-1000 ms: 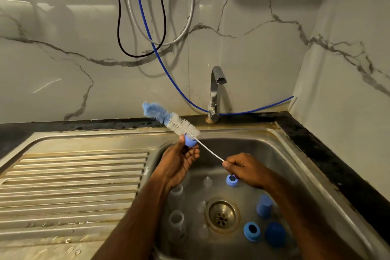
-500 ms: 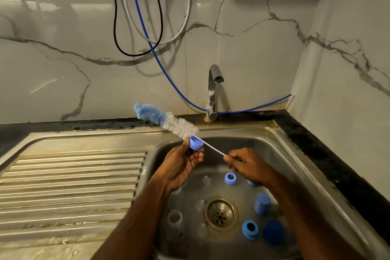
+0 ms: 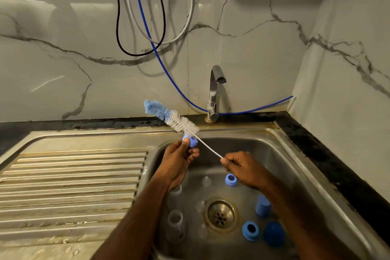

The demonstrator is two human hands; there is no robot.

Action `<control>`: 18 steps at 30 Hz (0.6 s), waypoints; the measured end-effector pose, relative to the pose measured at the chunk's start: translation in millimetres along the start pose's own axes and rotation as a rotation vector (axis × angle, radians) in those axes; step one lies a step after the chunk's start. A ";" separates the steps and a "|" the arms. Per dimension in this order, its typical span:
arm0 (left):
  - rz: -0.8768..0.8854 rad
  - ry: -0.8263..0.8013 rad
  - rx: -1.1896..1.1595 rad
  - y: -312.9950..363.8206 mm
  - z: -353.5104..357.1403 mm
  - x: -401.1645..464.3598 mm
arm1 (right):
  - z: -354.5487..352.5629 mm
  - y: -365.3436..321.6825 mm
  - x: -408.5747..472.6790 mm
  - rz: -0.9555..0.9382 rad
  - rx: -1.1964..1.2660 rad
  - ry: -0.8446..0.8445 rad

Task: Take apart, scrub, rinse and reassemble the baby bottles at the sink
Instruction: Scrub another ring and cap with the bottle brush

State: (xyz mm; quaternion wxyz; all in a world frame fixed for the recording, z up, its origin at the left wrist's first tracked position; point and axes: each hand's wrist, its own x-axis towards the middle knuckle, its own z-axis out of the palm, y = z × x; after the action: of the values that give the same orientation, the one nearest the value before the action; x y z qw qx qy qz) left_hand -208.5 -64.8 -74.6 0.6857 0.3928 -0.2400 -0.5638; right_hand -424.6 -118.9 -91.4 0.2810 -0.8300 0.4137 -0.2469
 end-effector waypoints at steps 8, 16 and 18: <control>0.060 -0.003 -0.058 -1.2 -2.1 0.7 | -10.6 0.4 0.0 0.043 0.012 0.008; 0.076 0.012 -0.059 0.0 -7.6 2.4 | -10.8 2.6 -0.8 0.066 -0.022 -0.013; 0.125 0.025 0.048 -0.8 -10.3 2.1 | -11.3 1.1 -2.2 0.083 -0.038 0.045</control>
State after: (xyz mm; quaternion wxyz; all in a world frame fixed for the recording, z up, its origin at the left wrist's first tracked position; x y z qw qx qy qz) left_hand -200.5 -64.1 -81.5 0.7128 0.4004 -0.2689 -0.5093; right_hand -433.6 -120.7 -84.4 0.2657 -0.8115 0.4588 -0.2459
